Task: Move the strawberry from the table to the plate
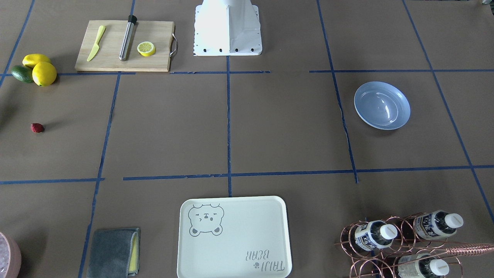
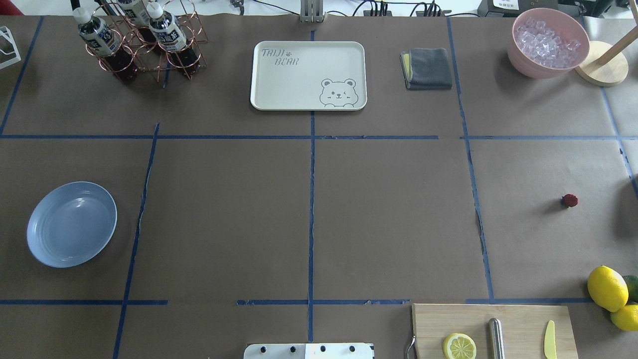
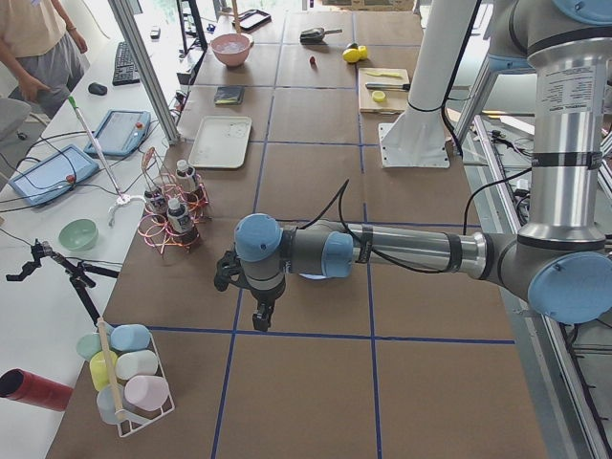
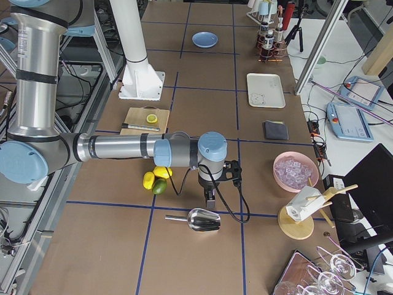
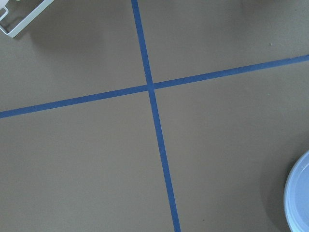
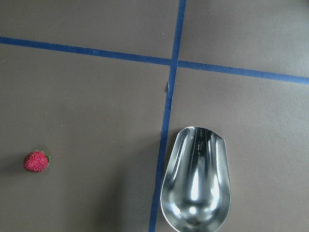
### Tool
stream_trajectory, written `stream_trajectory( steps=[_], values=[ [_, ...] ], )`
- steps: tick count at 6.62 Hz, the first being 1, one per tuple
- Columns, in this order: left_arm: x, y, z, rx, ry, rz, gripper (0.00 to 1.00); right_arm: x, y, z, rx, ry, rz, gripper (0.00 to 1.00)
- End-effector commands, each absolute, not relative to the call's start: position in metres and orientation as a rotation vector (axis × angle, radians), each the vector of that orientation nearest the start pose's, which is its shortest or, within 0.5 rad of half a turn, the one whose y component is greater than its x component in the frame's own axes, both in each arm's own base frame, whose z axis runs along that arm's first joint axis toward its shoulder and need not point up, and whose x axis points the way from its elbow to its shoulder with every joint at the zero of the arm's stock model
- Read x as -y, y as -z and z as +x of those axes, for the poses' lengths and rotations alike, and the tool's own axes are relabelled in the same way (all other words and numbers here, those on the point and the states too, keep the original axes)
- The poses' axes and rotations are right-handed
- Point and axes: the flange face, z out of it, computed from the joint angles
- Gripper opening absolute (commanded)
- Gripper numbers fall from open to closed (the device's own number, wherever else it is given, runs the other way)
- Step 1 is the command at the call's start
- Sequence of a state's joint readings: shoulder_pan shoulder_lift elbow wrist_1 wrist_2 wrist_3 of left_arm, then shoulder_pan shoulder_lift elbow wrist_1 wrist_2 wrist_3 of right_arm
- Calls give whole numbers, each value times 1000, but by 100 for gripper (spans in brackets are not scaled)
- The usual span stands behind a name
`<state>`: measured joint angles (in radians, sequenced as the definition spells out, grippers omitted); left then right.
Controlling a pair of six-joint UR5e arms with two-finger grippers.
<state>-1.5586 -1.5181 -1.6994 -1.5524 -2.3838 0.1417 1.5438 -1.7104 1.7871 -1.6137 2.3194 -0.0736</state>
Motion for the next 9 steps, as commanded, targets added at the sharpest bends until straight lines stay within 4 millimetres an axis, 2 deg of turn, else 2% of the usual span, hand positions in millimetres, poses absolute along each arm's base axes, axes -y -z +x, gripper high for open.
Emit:
stream_trajectory(
  steps=[1, 3, 5, 6, 7, 8, 9],
  values=[
    [473, -616, -55, -807, -172, 114, 100, 436, -623, 53, 748, 110, 47, 100],
    [472, -619, -55, -808, -172, 110, 100, 435, -614, 48, 797, 116, 58, 100],
    [480, -601, -56, -735, -197, 154, 100, 445, -594, 39, 893, 134, 85, 100],
    [492, -577, -53, -737, -238, 229, 100, 461, -571, 33, 907, 179, 178, 100],
    [500, -569, -40, -733, -294, 318, 100, 487, -540, 23, 893, 201, 286, 100],
    [507, -548, -29, -721, -378, 482, 100, 495, -535, 16, 886, 147, 289, 100],
    [509, -534, -23, -715, -453, 647, 100, 494, -535, 6, 891, 117, 267, 100]
  ],
)
